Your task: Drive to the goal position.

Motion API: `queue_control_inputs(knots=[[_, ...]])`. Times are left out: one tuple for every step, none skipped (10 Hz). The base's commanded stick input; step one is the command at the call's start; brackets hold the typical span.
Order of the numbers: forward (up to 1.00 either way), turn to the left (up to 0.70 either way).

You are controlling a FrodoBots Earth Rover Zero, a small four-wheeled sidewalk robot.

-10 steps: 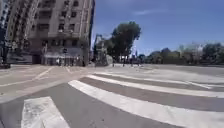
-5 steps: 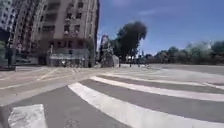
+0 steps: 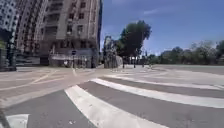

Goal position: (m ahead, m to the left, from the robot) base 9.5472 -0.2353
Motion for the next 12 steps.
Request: queue_control_inputs(knots=[[0.7, 0.0], [0.7, 0.0], [0.7, 0.0], [0.7, 0.0], [0.7, 0.0], [0.7, 0.0], [0.7, 0.0], [0.7, 0.0], [0.7, 0.0], [0.7, 0.0], [0.7, 0.02], [0.7, 0.12]])
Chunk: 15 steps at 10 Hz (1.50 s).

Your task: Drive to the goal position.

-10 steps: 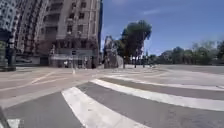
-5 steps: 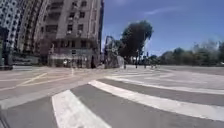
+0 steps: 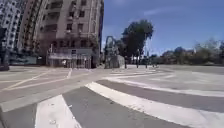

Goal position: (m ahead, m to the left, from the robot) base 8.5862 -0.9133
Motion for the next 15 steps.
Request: queue_control_inputs(knots=[[0.7, 0.1], [0.7, 0.0], [0.7, 0.0], [0.7, 0.0], [0.7, 0.0], [0.7, 0.0], [0.7, 0.0], [0.7, 0.0], [0.7, 0.0], [0.7, 0.0], [0.7, 0.0], [0.7, 0.0], [0.7, 0.0], [0.7, 0.0], [0.7, 0.0]])
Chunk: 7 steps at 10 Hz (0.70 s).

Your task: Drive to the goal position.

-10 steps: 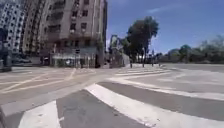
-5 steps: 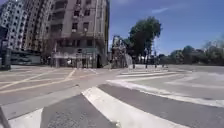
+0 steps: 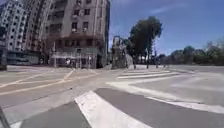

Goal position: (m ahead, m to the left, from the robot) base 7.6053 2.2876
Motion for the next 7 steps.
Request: queue_control_inputs(knots=[[0.7, 0.0], [0.7, 0.0], [0.7, 0.0], [0.7, 0.0], [0.7, 0.0], [0.7, 0.0], [0.7, 0.0]])
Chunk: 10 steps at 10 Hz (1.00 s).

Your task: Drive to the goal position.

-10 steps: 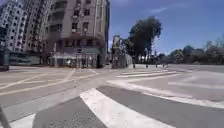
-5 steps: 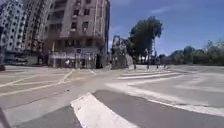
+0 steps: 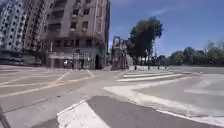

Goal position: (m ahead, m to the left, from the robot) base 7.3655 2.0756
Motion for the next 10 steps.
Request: queue_control_inputs(knots=[[0.7, 0.0], [0.7, 0.05], [0.7, 0.12], [0.7, 0.14], [0.7, 0.07], [0.7, 0.0], [0.7, 0.0], [0.7, 0.0], [0.7, 0.0], [0.7, 0.0]])
